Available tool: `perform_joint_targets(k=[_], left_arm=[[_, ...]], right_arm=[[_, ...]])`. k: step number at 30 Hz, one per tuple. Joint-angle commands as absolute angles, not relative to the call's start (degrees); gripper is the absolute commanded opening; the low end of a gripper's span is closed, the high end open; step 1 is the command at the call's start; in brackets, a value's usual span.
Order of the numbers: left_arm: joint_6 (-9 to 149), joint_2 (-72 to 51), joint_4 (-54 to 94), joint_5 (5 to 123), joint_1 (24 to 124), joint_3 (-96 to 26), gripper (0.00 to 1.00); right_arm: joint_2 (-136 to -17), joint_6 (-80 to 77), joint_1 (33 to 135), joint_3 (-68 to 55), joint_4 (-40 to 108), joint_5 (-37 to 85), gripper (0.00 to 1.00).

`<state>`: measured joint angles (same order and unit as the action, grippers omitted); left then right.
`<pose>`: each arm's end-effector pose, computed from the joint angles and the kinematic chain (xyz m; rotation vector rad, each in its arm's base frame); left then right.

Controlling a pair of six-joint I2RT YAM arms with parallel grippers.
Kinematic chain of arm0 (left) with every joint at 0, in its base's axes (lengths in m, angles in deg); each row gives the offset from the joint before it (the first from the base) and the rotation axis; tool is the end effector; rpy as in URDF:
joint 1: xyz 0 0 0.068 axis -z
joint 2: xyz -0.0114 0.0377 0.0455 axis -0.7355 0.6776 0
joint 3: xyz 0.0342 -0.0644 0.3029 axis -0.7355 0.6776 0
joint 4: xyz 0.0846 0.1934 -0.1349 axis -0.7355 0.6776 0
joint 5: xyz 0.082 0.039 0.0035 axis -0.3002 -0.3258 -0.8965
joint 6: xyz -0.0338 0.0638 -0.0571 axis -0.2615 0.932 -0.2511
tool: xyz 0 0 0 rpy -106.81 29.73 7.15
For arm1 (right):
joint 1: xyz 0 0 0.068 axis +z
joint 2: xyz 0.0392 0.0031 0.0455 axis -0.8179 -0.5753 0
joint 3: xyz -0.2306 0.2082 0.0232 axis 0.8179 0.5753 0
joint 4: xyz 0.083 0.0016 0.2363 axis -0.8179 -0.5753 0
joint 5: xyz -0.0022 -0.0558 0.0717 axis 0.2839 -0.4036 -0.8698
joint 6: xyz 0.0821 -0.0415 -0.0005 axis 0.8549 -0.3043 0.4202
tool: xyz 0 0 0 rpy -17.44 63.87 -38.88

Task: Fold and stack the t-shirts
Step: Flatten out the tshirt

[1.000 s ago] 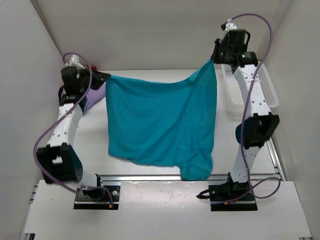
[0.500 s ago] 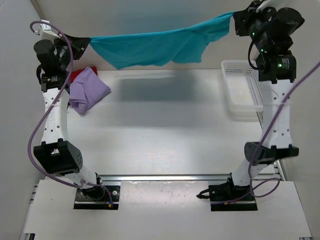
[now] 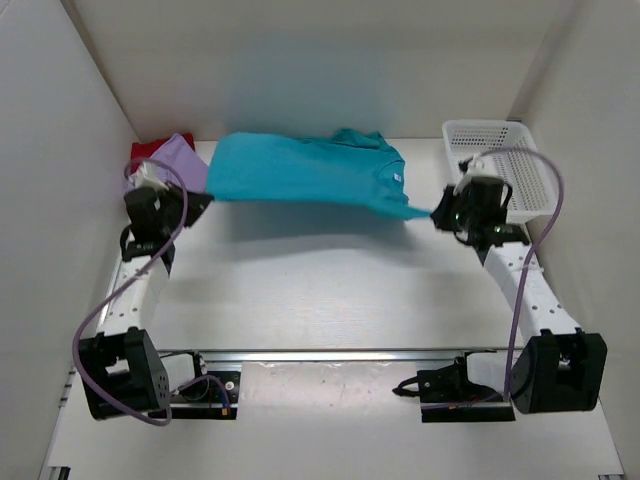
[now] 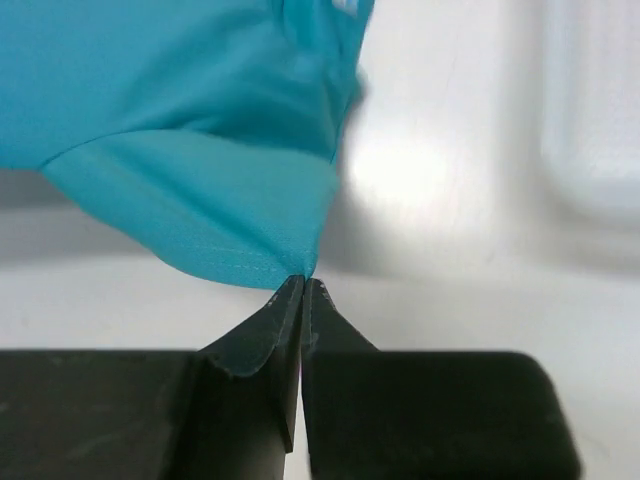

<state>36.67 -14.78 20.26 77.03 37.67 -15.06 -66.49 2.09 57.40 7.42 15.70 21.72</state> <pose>0.3048 0.0213 0.3390 -0.6263 1.8082 -0.7677 0.2958 0.0271 0.3469 0.0342 2.0775 0.3157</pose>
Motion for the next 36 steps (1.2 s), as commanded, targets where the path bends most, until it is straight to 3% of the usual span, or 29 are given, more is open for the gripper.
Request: perform_joint_targets(k=[1,4,7,12,20,26,36], left_arm=[[38.27,-20.91,15.79,74.88,37.77,-1.87,0.00],[39.49,-22.59,15.43,76.37,35.76,7.91,0.00],[40.72,-23.82,16.48,77.08,35.40,14.00,0.00],[43.97,-30.14,22.18,76.12,36.10,17.61,0.00],[48.54,-38.76,32.03,78.33,36.18,19.72,0.00],[45.30,-33.86,28.00,76.12,38.56,15.86,0.00],[34.58,-17.59,14.56,75.95,36.45,11.91,0.00]], right_arm=[[-57.08,5.77,57.34,20.78,21.86,20.63,0.00],[-51.45,9.46,56.64,31.88,19.87,18.87,0.00],[-48.01,10.62,54.97,35.42,13.19,15.89,0.00],[-38.00,11.58,54.97,37.54,1.69,13.42,0.00],[-31.65,13.69,61.73,34.82,-6.87,15.78,0.00],[-41.40,12.11,59.20,32.89,2.96,14.49,0.01],[-67.50,13.51,56.91,19.71,19.31,16.68,0.00]])
